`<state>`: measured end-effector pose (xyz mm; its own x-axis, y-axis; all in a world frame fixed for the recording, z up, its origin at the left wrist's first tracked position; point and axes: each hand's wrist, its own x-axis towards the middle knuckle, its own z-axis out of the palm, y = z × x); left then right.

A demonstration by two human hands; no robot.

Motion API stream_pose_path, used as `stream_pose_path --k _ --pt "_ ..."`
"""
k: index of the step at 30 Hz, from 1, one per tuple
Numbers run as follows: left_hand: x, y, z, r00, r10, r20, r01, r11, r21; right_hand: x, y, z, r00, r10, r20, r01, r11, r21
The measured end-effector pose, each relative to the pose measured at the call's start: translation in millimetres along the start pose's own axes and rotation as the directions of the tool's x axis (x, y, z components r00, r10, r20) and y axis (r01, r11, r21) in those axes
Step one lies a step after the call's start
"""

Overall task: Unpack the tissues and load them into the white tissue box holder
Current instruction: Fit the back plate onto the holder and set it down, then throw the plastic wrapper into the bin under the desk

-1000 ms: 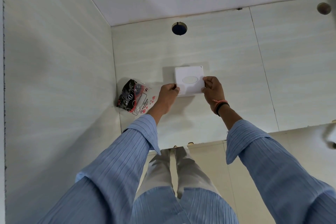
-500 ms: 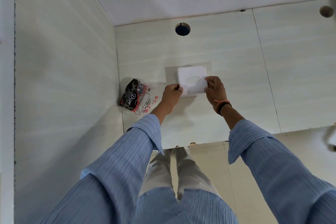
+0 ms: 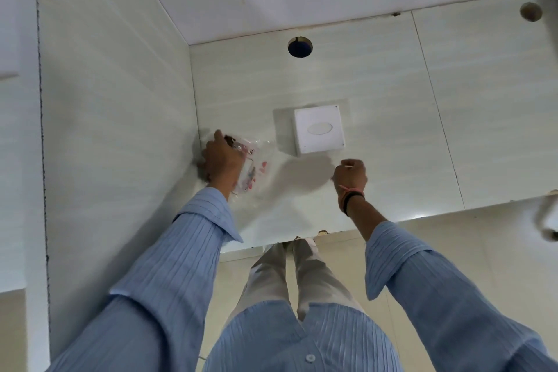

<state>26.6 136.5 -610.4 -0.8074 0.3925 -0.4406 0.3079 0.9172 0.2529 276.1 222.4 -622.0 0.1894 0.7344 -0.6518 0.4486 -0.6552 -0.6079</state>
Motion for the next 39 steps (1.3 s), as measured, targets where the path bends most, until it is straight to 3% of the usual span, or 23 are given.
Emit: stream_pose_path --k 4,7,12,16,23,25,27,29,32,35,39 --pt "-14 -11 -2 0.995 -0.072 -0.070 0.050 0.959 -0.280 -21 7 14 0.918 0.028 0.396 -0.050 0.998 0.046" --pt "-31 -13 -6 0.995 -0.081 -0.053 0.051 0.903 -0.426 -37 0 19 0.845 0.010 0.535 -0.005 1.000 -0.011" --pt "-63 -20 -8 0.995 -0.093 0.030 0.093 0.807 -0.583 -51 -6 17 0.784 -0.100 0.613 0.107 0.994 0.024" --pt "-83 -19 -2 0.977 -0.041 0.210 0.176 0.711 -0.681 -64 -11 18 0.758 -0.157 0.633 0.158 0.986 0.055" --pt "-127 -7 -8 0.828 0.286 0.483 0.337 0.434 -0.836 -73 -9 19 0.761 -0.254 0.597 0.333 0.943 -0.022" --pt "-129 -11 -8 0.775 0.341 0.532 0.383 0.416 -0.825 -71 -7 17 0.790 -0.250 0.561 0.347 0.935 -0.072" --pt "-132 -14 -7 0.760 0.361 0.541 0.359 0.461 -0.811 -69 -6 14 0.798 -0.252 0.547 0.378 0.917 -0.129" --pt "-135 -15 -7 0.801 0.334 0.497 0.302 0.491 -0.817 -68 -6 10 0.804 -0.226 0.550 0.373 0.912 -0.170" --pt "-138 -16 -2 0.876 0.271 0.398 0.242 0.467 -0.850 -69 -7 0 0.795 -0.124 0.594 0.224 0.970 -0.098" --pt "-141 -18 1 0.919 0.194 0.343 0.240 0.417 -0.877 -74 -8 -14 0.712 -0.015 0.702 0.038 0.999 -0.017" --pt "-150 -20 5 0.954 0.115 0.278 0.225 0.342 -0.913 -78 -4 -28 0.570 0.052 0.820 -0.078 0.997 -0.010"
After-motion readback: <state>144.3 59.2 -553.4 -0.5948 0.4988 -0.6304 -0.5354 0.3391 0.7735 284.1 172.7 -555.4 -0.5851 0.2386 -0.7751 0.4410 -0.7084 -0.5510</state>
